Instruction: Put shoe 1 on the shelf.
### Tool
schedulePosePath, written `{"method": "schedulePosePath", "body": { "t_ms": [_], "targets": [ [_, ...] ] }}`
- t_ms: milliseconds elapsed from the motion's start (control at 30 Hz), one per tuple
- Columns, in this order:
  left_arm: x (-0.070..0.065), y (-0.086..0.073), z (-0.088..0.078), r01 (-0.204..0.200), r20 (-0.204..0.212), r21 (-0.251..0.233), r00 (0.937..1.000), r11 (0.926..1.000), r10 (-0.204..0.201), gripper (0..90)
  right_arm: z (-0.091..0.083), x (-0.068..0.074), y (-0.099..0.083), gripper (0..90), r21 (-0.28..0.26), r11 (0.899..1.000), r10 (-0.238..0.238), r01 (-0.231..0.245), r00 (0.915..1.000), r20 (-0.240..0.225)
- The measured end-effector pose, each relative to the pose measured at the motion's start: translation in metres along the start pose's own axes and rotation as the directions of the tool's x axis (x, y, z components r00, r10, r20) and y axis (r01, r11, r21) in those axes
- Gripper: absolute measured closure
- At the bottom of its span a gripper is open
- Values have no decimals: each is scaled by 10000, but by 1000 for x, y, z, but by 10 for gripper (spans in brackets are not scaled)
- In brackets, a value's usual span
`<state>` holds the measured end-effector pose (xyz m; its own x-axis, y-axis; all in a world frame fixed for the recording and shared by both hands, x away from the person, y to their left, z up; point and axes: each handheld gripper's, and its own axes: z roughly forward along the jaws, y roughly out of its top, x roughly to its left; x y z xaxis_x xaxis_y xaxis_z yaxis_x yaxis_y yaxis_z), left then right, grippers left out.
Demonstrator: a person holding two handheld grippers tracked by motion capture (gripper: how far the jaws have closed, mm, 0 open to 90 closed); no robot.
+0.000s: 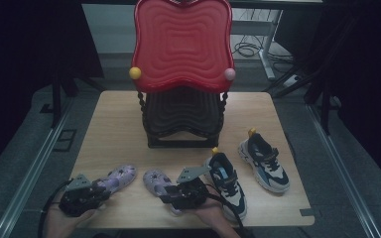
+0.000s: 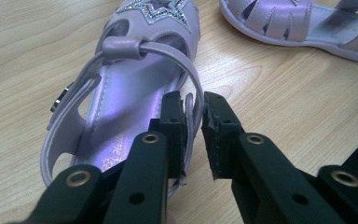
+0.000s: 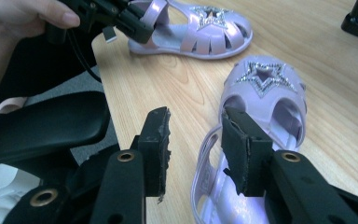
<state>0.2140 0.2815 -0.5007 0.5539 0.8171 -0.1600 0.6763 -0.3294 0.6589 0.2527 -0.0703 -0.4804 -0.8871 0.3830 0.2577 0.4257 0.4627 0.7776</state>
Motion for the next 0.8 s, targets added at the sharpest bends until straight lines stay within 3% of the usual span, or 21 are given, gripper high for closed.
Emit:
{"method": "schedulePosePath", "body": {
  "t_ms": [500, 800],
  "targets": [
    [1, -1, 0, 112, 28, -46, 9999, 9999, -112, 826, 9, 2, -14, 622, 722, 9973, 111, -140, 9991, 402],
    [2, -1, 0, 174, 63, -77, 9998, 9998, -173, 825, 21, 0, -10, 694, 1149, 9934, -17, -61, 9977, 678]
  ]
}}
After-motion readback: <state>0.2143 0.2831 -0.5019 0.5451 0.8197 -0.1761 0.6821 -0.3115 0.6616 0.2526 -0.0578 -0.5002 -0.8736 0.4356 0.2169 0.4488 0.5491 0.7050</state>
